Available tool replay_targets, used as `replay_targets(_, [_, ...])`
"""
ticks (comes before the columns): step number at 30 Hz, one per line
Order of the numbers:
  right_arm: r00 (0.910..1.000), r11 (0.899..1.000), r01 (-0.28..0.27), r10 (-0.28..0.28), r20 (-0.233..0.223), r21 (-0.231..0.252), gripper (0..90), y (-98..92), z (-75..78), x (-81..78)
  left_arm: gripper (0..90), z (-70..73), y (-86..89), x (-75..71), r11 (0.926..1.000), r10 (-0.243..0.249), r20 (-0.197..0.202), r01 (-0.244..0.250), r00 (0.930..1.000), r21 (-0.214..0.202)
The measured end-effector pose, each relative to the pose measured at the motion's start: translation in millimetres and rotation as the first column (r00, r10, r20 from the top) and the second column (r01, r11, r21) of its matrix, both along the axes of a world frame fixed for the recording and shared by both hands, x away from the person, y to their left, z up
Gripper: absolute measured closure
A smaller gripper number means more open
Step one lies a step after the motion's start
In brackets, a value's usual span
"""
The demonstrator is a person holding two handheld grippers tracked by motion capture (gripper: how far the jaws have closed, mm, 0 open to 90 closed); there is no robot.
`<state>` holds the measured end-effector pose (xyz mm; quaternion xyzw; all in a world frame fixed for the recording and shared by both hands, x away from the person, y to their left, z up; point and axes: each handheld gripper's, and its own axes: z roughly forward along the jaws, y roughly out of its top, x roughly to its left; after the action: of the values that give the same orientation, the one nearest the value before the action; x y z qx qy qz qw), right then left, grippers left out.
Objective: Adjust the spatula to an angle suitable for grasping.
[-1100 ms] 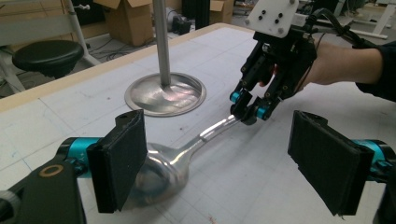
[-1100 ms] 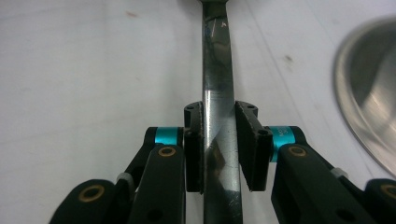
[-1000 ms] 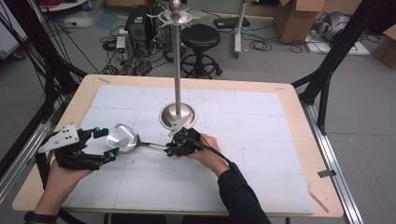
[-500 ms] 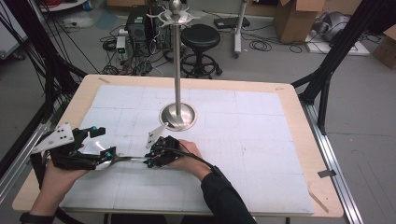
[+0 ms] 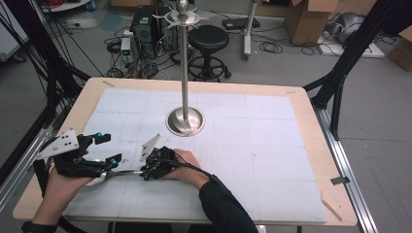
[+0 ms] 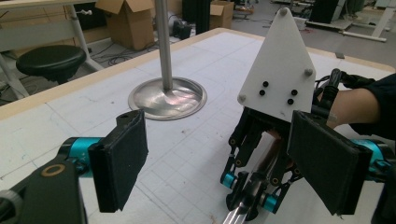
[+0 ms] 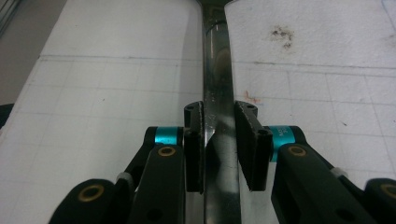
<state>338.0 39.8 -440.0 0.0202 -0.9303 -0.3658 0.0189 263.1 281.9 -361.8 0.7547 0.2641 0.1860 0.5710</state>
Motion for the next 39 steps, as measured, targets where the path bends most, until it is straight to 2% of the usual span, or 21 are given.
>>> replay_targets(2, [0.9998,1.000,-0.005,0.005,0.019,-0.003,72.5,0.4,0.0,-2.4,20.6,-0.1,-0.3,0.3,1.0000,-0.005,0.001,0.005,1.0000,0.002])
replay_targets(3, [0.9997,1.000,-0.004,0.004,0.025,-0.001,66.8,0.8,-0.1,-3.4,20.6,-0.1,-0.8,0.2,1.0000,-0.005,-0.001,0.005,1.0000,0.003])
replay_targets(4, [0.9989,1.000,0.021,-0.021,0.042,0.003,58.8,1.0,0.7,-5.9,20.6,-0.2,-1.2,0.1,1.0000,-0.004,-0.001,0.004,1.0000,0.002])
replay_targets(5, [0.9981,1.000,0.021,-0.021,0.057,0.011,54.7,1.1,1.0,-5.2,20.6,0.0,-1.2,0.1,1.0000,-0.007,-0.001,0.007,1.0000,0.003])
replay_targets(7, [0.9981,0.999,0.028,-0.029,0.055,0.022,52.1,-0.2,3.2,-6.5,20.6,0.2,-1.3,0.1,1.0000,-0.008,-0.001,0.008,1.0000,0.004])
replay_targets(9, [0.9975,0.998,0.045,-0.047,0.052,0.038,45.8,-3.5,7.0,-6.7,20.6,0.2,-1.4,0.1,1.0000,-0.008,0.000,0.008,1.0000,0.003])
replay_targets(11, [0.9973,0.996,0.056,-0.059,0.044,0.065,45.1,-9.7,13.5,-5.0,20.6,-0.1,-1.3,0.2,1.0000,-0.008,0.001,0.008,1.0000,0.004])
replay_targets(14, [0.9945,0.989,0.092,-0.097,0.038,0.118,39.0,-24.2,24.8,-4.7,20.5,-1.0,-1.5,0.5,0.9999,-0.012,-0.002,0.012,0.9999,0.005])
replay_targets(18, [0.9848,0.969,0.162,-0.171,0.032,0.186,30.0,-55.7,39.4,-4.8,20.4,-3.2,-3.6,1.4,0.9995,-0.022,-0.004,0.022,0.9997,0.020])
replay_targets(20, [0.9710,0.947,0.226,-0.238,0.026,0.227,26.6,-78.9,47.1,-6.3,20.4,-4.6,-5.7,1.8,0.9993,-0.030,-0.002,0.031,0.9995,0.023])
replay_targets(22, [0.9600,0.927,0.267,-0.280,0.013,0.263,23.0,-101.6,53.0,-6.0,20.1,-5.5,-7.3,2.5,0.9990,-0.035,-0.001,0.035,0.9994,0.026])
replay_targets(24, [0.9407,0.901,0.316,-0.338,0.025,0.298,19.6,-124.7,57.5,-6.7,20.0,-6.1,-8.9,2.8,0.9989,-0.038,0.000,0.038,0.9993,0.028])
replay_targets(27, [0.9163,0.864,0.373,-0.400,0.012,0.337,18.0,-156.9,61.1,-9.2,19.6,-6.9,-10.0,4.0,0.9985,-0.043,0.003,0.043,0.9991,0.033])
replay_targets(28, [0.9019,0.845,0.401,-0.432,0.008,0.355,17.3,-171.1,61.6,-11.2,19.6,-7.0,-10.0,4.3,0.9985,-0.043,0.002,0.043,0.9991,0.034])
replay_targets(30, [0.8814,0.821,0.438,-0.472,0.006,0.367,15.3,-189.2,61.5,-13.4,19.4,-7.4,-10.1,5.7,0.9985,-0.046,0.003,0.046,0.9990,0.029])
replay_targets(33, [0.8410,0.769,0.498,-0.541,-0.006,0.401,14.8,-222.5,60.2,-21.9,19.4,-8.3,-10.1,7.9,0.9986,-0.046,0.001,0.046,0.9989,0.026])
replay_targets(35, [0.8224,0.749,0.519,-0.569,-0.002,0.411,14.0,-234.8,59.3,-25.1,19.4,-9.1,-10.0,10.4,0.9986,-0.046,0.002,0.046,0.9990,0.027])
replay_targets(36, [0.8048,0.730,0.542,-0.594,-0.007,0.417,13.6,-244.1,58.3,-28.2,19.2,-9.7,-10.1,11.6,0.9987,-0.043,0.001,0.043,0.9991,0.028])
replay_targets(38, [0.7786,0.704,0.568,-0.628,-0.001,0.426,12.0,-256.2,56.2,-31.6,18.9,-10.3,-10.4,12.9,0.9987,-0.038,0.003,0.038,0.9993,0.033])
replay_targets(39, [0.7576,0.686,0.589,-0.653,0.004,0.427,11.3,-261.8,54.7,-34.3,18.9,-10.5,-10.5,13.3,0.9987,-0.036,0.006,0.036,0.9993,0.036])
